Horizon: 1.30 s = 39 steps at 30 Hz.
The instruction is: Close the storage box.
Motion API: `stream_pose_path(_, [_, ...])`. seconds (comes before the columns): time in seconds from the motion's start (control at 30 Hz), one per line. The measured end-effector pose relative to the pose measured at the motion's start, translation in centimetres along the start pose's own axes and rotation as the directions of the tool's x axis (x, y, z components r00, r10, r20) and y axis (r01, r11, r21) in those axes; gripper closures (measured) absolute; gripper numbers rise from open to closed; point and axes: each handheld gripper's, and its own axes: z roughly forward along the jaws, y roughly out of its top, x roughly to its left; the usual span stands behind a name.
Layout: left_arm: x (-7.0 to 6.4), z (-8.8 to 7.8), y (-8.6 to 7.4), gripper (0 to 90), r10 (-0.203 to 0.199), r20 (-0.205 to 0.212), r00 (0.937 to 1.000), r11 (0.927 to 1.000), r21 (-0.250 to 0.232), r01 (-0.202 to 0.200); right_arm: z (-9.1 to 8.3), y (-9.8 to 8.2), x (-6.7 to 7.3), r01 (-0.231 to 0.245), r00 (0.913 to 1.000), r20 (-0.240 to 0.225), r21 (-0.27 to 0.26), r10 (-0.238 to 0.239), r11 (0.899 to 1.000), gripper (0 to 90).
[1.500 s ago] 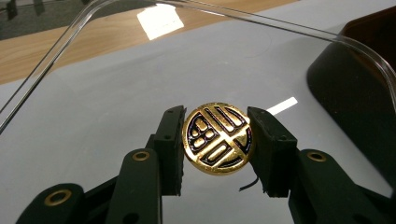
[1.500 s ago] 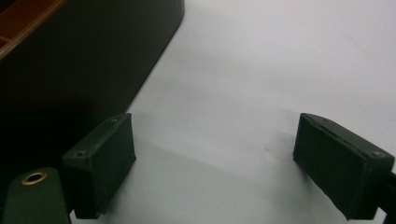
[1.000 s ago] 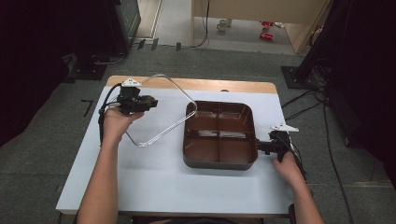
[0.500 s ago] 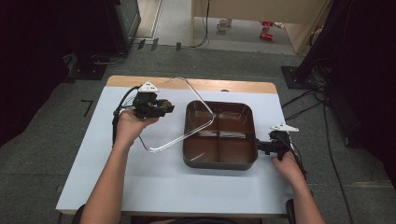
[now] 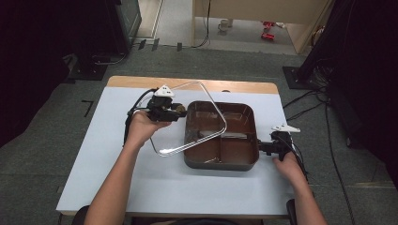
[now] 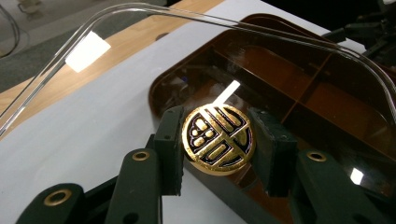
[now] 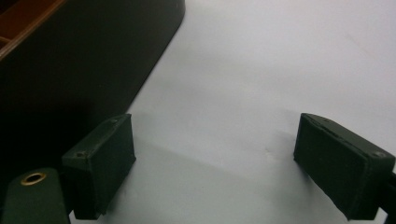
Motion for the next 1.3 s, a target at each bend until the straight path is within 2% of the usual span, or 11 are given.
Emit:
stream_pose_path(0.23, [-1.2, 1.5, 0.7, 59.5, 0.067, 0.043, 0.9968, 0.9976, 0.010, -0.068, 0.0, 0.0, 0.0, 0.001, 1.0000, 0.000, 0.000, -0.001, 1.000, 12.0])
stream_pose_path(0.43, [-1.8, 2.7, 1.0, 59.5, 0.088, 0.073, 0.9935, 0.9956, 0.026, -0.090, 0.0, 0.0, 0.0, 0.001, 1.0000, 0.000, 0.000, -0.001, 1.000, 12.0])
stream_pose_path(0.57, [-2.4, 3.9, 1.4, 59.5, 0.125, 0.100, 0.9872, 0.9907, 0.042, -0.129, 0.0, 0.0, 0.0, 0.003, 1.0000, 0.000, 0.000, -0.003, 1.000, 12.0])
stream_pose_path(0.83, [-3.0, 5.7, 1.8, 59.5, 0.146, 0.135, 0.9800, 0.9855, 0.067, -0.156, 0.0, 0.0, 0.0, 0.002, 1.0000, 0.000, 0.000, -0.002, 1.000, 12.0])
stream_pose_path(0.9, [-3.4, 6.3, 1.9, 59.5, 0.164, 0.155, 0.9741, 0.9823, 0.064, -0.176, 0.0, 0.0, 0.0, 0.002, 1.0000, 0.000, 0.000, -0.002, 1.000, 12.1])
stream_pose_path(1.0, [-3.7, 6.7, 1.9, 59.5, 0.174, 0.170, 0.9700, 0.9802, 0.064, -0.187, 0.0, 0.0, 0.0, 0.002, 1.0000, 0.001, 0.001, -0.002, 1.000, 12.1])
stream_pose_path(1.03, [-4.0, 7.1, 2.0, 59.5, 0.184, 0.186, 0.9653, 0.9766, 0.077, -0.201, 0.0, 0.0, 0.0, 0.002, 1.0000, 0.001, 0.001, -0.002, 1.000, 12.1])
stream_pose_path(1.13, [-4.6, 7.9, 2.1, 59.5, 0.199, 0.205, 0.9583, 0.9710, 0.090, -0.221, 0.0, 0.0, 0.0, 0.002, 1.0000, 0.001, 0.001, -0.002, 1.000, 12.1])
stream_pose_path(1.17, [-4.6, 7.9, 2.1, 59.5, 0.199, 0.205, 0.9583, 0.9710, 0.090, -0.221, 0.0, 0.0, 0.0, 0.002, 1.0000, 0.001, 0.001, -0.002, 1.000, 12.1])
stream_pose_path(1.2, [-4.9, 8.3, 2.2, 59.5, 0.209, 0.219, 0.9531, 0.9678, 0.094, -0.234, 0.0, 0.0, 0.0, 0.001, 1.0000, 0.001, 0.001, -0.001, 1.000, 12.1])
stream_pose_path(1.3, [-5.2, 8.8, 2.3, 59.5, 0.213, 0.234, 0.9484, 0.9661, 0.094, -0.240, 0.0, 0.0, 0.0, 0.002, 1.0000, 0.001, 0.001, -0.002, 1.000, 12.1])
